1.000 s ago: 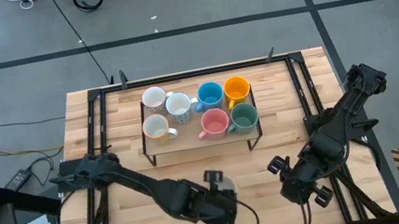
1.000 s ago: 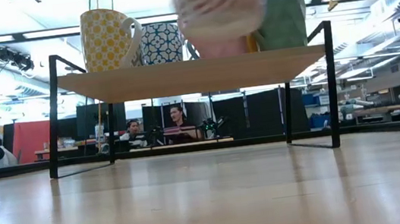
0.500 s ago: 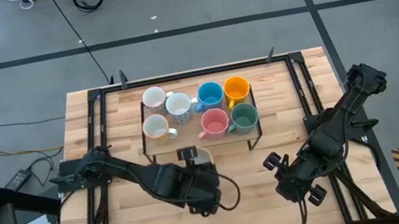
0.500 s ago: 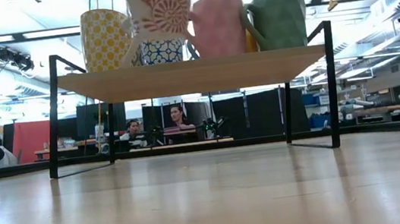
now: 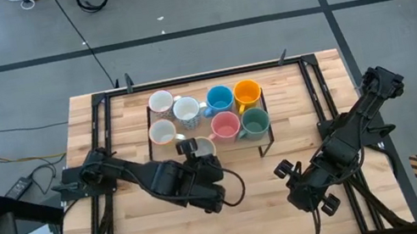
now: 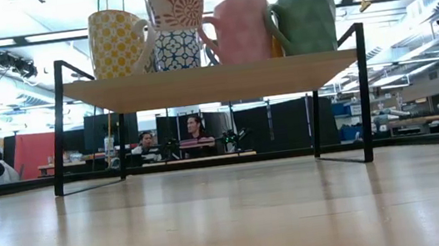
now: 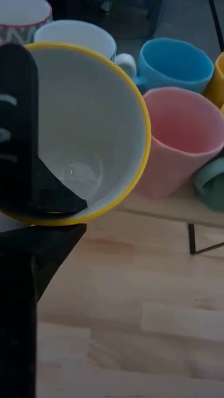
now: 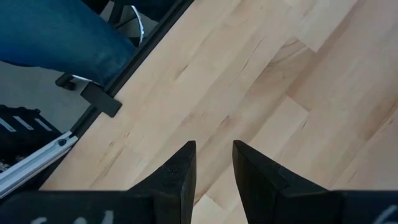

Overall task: Place coffee mugs
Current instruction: Put the orange patterned mug on the shelf

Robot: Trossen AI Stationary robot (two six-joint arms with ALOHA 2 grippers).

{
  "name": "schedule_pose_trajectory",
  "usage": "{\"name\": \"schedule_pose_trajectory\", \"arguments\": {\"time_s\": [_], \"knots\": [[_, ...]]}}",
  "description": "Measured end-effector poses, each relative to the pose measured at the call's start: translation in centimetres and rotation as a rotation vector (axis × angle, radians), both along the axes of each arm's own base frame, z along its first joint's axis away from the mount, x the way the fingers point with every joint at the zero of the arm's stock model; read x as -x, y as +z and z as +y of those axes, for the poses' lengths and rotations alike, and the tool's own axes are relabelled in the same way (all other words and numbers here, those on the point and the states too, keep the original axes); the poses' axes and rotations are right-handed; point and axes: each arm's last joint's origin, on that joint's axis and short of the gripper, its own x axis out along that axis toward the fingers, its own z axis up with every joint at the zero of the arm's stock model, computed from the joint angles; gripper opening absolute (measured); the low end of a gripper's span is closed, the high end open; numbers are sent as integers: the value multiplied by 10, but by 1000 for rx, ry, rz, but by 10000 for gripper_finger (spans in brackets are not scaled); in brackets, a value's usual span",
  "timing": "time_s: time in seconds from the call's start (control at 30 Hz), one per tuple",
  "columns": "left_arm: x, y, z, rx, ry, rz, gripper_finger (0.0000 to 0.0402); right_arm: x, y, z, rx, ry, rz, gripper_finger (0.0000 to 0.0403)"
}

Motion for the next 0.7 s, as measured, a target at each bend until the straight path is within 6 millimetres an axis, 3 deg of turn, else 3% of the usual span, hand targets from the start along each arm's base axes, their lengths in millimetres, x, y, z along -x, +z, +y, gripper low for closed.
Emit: {"name": "schedule_pose_trajectory", "arguments": {"time_s": [0.4,0.7], "knots": [[14,20,1,-69,14,-97,27,0,0,0,-5,1,-5,110],[6,23,28,-112,95,-115,28,-1,0,1,-5,11,-12,110]]}}
